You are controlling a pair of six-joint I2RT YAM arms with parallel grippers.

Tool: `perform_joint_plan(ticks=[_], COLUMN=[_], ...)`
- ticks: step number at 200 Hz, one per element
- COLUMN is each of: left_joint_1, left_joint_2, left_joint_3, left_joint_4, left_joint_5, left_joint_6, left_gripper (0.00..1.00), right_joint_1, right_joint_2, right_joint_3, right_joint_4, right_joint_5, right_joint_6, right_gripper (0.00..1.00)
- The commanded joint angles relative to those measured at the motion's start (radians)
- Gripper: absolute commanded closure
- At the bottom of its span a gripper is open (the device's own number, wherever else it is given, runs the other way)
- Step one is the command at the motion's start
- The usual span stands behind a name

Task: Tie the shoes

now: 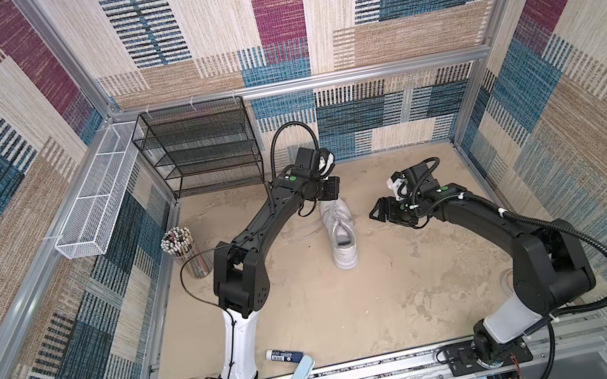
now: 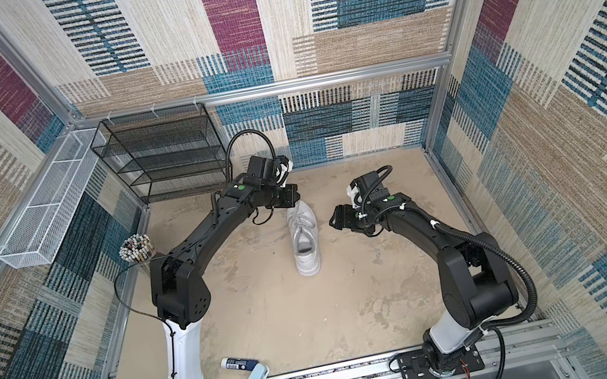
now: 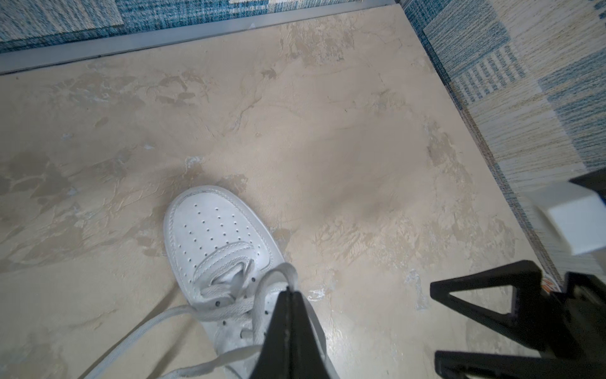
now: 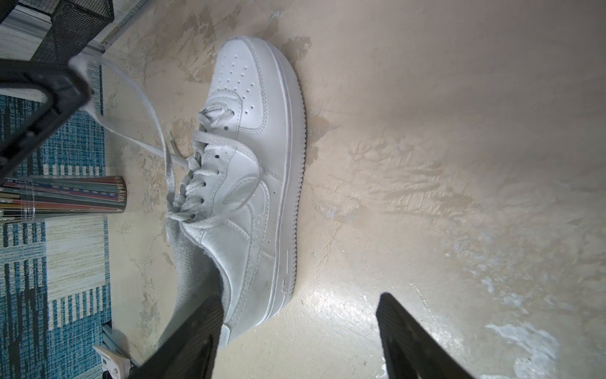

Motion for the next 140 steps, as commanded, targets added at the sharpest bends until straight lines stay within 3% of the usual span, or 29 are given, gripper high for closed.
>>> perform_joint_plan(ticks=[1, 95, 140], left_joint_1=[-0.001, -0.013, -0.018], left_joint_2=[0.034, 0.215, 0.226], left_joint_3=[0.04, 0.21, 0.184], left_joint_4=[-0.028, -0.081, -0.094], left_joint_5=[0.041, 0.092, 0.097], left_joint_6=[-0.034, -0.05, -0.039], left_gripper=[1.0, 1.0, 1.0], right_joint_1=[-0.004, -0.009, -0.009], right_joint_2=[0.004, 0.012, 0.014], right_joint_3=[0.011, 0.008, 0.004], right_joint_4=[0.023, 0.024, 0.027], right_joint_5=[-0.009, -0.029, -0.035], right_joint_6=[-0.007, 0.0, 0.008], right_gripper=[0.23, 0.23, 0.23])
